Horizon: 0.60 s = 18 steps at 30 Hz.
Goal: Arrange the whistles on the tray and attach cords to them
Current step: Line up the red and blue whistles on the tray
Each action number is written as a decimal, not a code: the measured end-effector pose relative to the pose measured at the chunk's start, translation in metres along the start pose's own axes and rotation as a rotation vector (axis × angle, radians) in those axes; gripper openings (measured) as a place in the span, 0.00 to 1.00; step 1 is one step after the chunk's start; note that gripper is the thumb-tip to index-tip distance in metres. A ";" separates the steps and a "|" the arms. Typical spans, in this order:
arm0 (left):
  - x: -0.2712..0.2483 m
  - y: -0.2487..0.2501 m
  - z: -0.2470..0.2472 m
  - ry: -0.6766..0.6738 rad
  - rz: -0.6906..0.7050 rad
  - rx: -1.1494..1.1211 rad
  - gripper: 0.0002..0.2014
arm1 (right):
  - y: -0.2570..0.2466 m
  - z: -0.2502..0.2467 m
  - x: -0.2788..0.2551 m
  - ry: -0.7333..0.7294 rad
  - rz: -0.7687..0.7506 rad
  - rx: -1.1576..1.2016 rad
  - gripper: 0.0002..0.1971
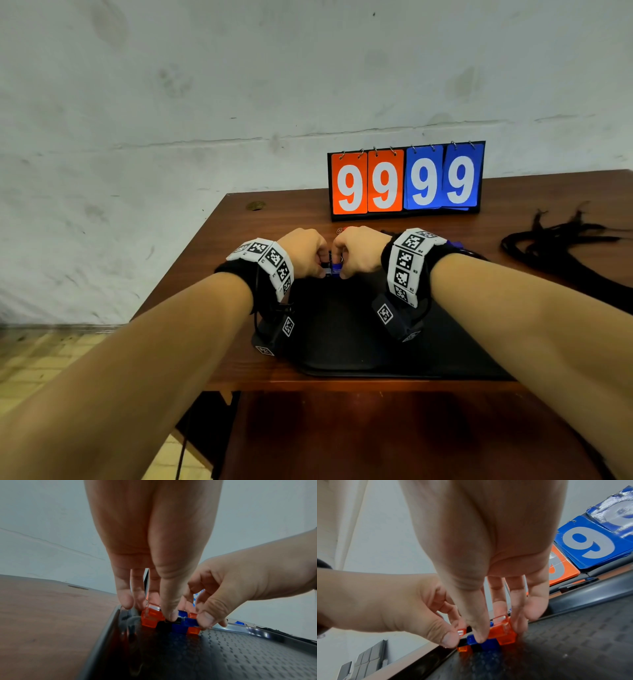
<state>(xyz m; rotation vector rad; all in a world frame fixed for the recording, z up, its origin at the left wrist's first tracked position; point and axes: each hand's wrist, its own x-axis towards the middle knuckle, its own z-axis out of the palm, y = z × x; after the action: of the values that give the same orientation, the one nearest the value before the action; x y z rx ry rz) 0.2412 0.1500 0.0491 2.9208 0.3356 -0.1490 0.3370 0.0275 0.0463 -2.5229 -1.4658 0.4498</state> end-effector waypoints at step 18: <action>-0.017 0.006 -0.022 0.128 -0.104 -0.160 0.09 | 0.020 -0.031 -0.045 0.156 0.080 0.186 0.08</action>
<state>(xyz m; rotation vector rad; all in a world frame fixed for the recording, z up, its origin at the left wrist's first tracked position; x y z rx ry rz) 0.2274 0.1453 0.0741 2.7616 0.4956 0.0487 0.3434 -0.0223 0.0762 -2.4154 -1.2123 0.3733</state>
